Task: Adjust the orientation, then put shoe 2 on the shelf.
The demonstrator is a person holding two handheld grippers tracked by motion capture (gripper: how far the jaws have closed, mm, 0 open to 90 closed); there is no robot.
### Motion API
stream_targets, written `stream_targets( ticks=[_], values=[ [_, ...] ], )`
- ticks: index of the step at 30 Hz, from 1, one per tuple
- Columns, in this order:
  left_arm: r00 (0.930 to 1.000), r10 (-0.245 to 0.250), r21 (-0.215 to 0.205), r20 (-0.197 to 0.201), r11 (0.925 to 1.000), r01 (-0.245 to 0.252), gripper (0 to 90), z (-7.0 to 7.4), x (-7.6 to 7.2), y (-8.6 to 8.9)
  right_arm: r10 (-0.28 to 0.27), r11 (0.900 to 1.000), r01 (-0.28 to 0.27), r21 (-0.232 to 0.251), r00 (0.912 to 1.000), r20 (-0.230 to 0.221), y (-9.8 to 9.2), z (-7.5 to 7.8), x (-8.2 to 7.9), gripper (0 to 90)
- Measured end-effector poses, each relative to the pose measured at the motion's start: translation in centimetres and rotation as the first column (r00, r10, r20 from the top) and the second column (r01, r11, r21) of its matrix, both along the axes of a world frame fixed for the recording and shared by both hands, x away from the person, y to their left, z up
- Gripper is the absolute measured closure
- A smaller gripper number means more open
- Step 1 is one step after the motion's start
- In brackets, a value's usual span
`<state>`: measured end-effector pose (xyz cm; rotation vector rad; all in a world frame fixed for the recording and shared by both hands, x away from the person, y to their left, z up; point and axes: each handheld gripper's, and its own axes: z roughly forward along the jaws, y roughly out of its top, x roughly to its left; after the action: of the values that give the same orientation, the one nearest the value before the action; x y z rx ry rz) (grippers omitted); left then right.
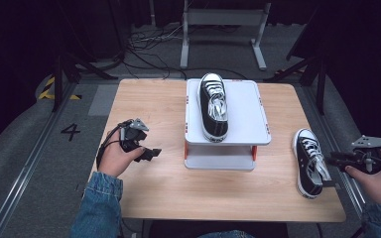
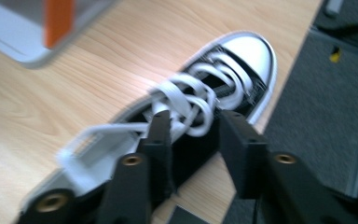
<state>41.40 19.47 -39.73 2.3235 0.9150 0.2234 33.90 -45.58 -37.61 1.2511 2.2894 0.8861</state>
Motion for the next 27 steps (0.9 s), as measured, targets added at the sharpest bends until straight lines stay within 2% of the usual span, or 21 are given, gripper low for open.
stream_targets(
  ticks=[1,4,7,9,11,14,17,20,21,23,25,27],
  values=[
    [0.9999,0.006,-0.002,0.010,1.0000,-0.006,17.2,-0.1,0.0,-0.1,0.013,1.000,-0.013,0.012,0.9999,0.008,0.2,0.2,-0.1,56.5],
    [1.0000,0.004,-0.004,0.004,1.0000,-0.004,17.2,-0.2,0.0,-0.1,0.081,0.996,-0.081,0.049,0.9967,0.004,1.2,0.2,-0.1,49.2],
    [1.0000,0.005,-0.001,0.007,1.0000,-0.005,17.2,-0.1,0.0,0.0,0.151,0.987,-0.151,0.052,0.9884,-0.008,1.8,-0.7,0.4,39.7],
    [1.0000,0.006,-0.005,0.007,1.0000,-0.006,17.2,-0.1,0.0,0.0,0.179,0.983,-0.179,0.049,0.9838,-0.003,1.9,-1.6,0.7,36.6],
    [1.0000,0.007,-0.005,0.006,1.0000,-0.007,17.2,-0.1,0.0,0.0,0.163,0.985,-0.163,0.052,0.9865,0.006,1.5,-2.1,1.0,34.1],
    [1.0000,0.007,-0.004,0.003,1.0000,-0.007,17.1,-0.2,0.0,0.1,0.122,0.992,-0.122,0.024,0.9925,0.003,0.8,-2.5,1.2,31.4],
    [1.0000,0.007,-0.004,0.002,1.0000,-0.007,17.2,-0.3,-0.1,0.1,0.130,0.991,-0.130,0.033,0.9913,-0.020,0.6,-3.3,1.4,31.5],
    [1.0000,0.005,-0.004,0.001,1.0000,-0.005,17.1,-0.2,-0.1,0.1,0.114,0.993,-0.113,0.041,0.9933,-0.020,0.4,-3.9,1.9,31.2],
    [0.9999,0.010,-0.001,0.003,1.0000,-0.010,17.2,-0.2,-0.2,0.2,0.109,0.993,-0.108,0.046,0.9938,-0.022,0.3,-4.1,2.0,28.7],
    [0.9999,0.012,-0.002,0.002,0.9999,-0.012,17.2,-0.3,-0.3,0.3,0.116,0.992,-0.115,0.054,0.9927,-0.032,0.2,-4.6,2.3,31.9],
    [0.9999,0.017,0.000,0.000,0.9999,-0.017,17.2,-0.2,-0.3,0.3,0.114,0.993,-0.113,0.025,0.9925,-0.045,0.2,-5.1,2.5,32.1],
    [0.9998,0.020,-0.002,0.003,0.9998,-0.020,17.2,-0.2,-0.4,0.4,0.128,0.991,-0.127,0.030,0.9914,-0.029,0.4,-5.5,2.9,36.3]
  ],
)
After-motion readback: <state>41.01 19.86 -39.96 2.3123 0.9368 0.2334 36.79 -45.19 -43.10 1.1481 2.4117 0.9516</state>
